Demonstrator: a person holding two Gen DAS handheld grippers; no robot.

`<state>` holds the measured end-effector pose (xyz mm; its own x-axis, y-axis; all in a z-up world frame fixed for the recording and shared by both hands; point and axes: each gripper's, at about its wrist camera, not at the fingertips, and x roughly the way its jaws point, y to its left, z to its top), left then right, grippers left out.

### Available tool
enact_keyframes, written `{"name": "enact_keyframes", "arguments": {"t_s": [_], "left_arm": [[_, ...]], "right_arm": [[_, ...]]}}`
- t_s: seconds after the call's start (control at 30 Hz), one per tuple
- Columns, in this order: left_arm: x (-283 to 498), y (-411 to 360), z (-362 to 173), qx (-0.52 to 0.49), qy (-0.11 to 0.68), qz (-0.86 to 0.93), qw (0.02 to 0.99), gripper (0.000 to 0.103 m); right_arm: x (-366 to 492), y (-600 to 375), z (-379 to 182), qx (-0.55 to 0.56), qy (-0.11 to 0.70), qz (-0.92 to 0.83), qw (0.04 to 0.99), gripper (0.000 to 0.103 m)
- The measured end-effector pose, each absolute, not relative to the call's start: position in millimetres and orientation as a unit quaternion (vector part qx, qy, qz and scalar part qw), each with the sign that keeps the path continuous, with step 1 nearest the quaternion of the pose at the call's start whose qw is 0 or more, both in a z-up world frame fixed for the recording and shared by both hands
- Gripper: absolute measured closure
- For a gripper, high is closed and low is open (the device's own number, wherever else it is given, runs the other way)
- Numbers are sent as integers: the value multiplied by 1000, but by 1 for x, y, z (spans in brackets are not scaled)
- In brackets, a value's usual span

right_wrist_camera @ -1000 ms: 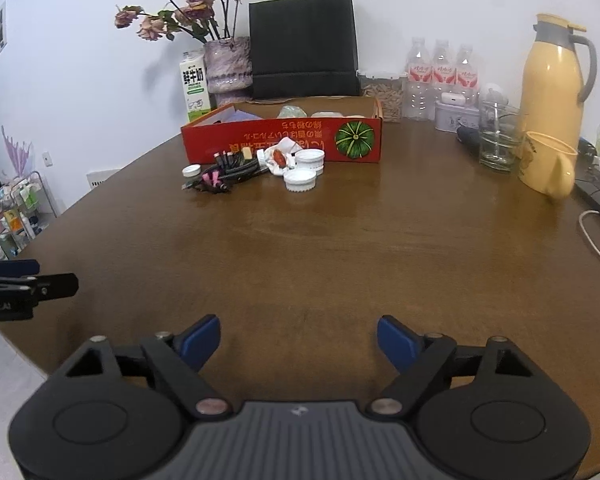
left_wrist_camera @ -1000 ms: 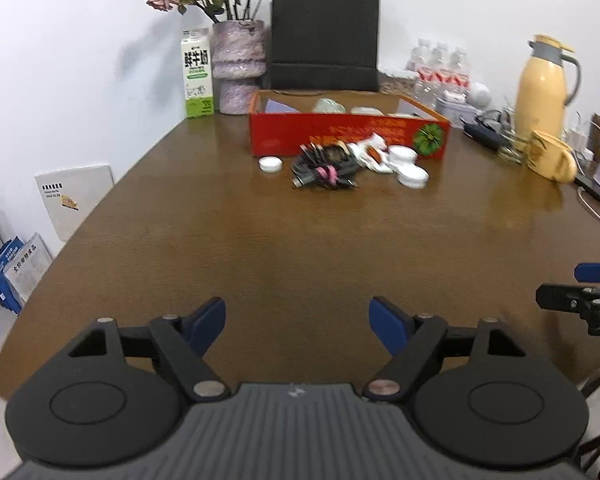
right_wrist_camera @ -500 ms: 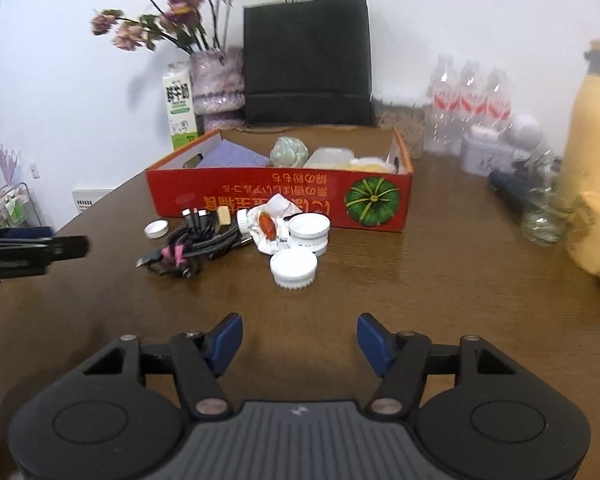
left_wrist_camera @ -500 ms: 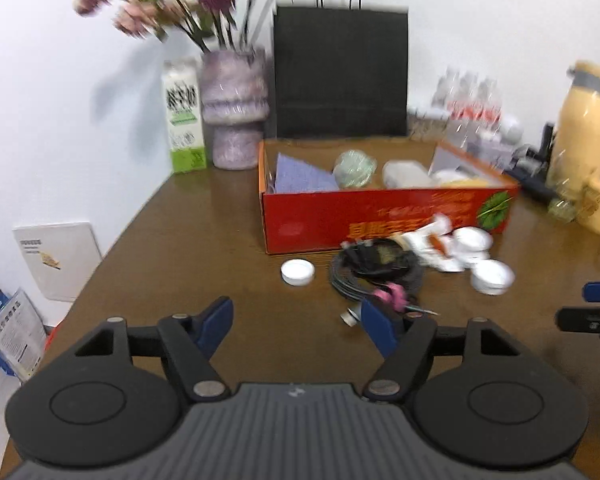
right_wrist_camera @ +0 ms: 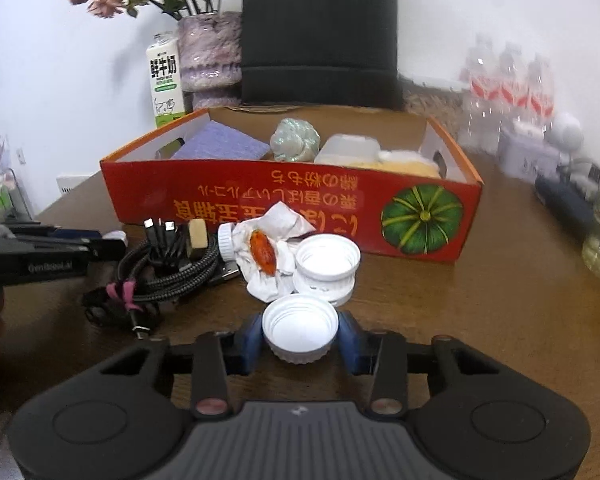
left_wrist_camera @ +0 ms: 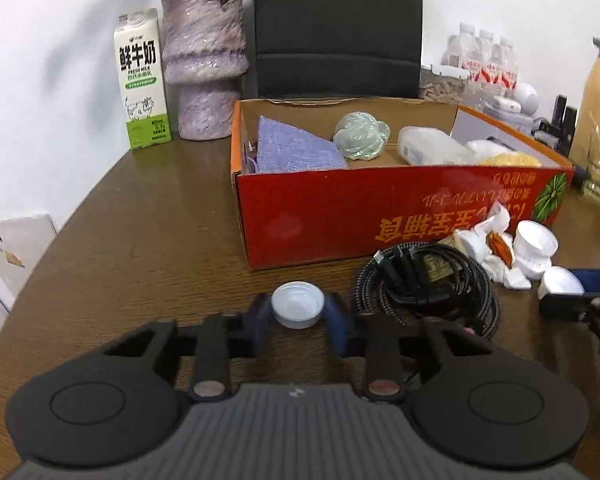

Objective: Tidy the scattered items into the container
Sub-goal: 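Grasp a white bottle cap with the left tool while the right tool grasps another cap, then carry both white caps over the box and lower them in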

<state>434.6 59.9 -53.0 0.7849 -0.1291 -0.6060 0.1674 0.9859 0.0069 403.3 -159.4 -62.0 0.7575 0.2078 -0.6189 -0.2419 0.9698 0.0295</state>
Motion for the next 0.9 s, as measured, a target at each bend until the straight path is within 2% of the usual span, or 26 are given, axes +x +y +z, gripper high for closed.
{"name": "enact_keyframes", "arguments": {"t_s": [0.37, 0.53, 0.73, 0.9], "left_arm": [[414, 58, -45, 41, 299, -33, 953, 74], [367, 51, -28, 9, 290, -30, 956, 74], [290, 43, 1, -21, 267, -54, 962, 74], [237, 22, 18, -19, 263, -97, 960, 74]], "right_arm": [[394, -164, -63, 9, 316, 142, 938, 64], [376, -176, -61, 34, 322, 119, 939, 64], [313, -190, -56, 60, 329, 117, 935, 64], [266, -195, -31, 62, 306, 124, 942, 64]]}}
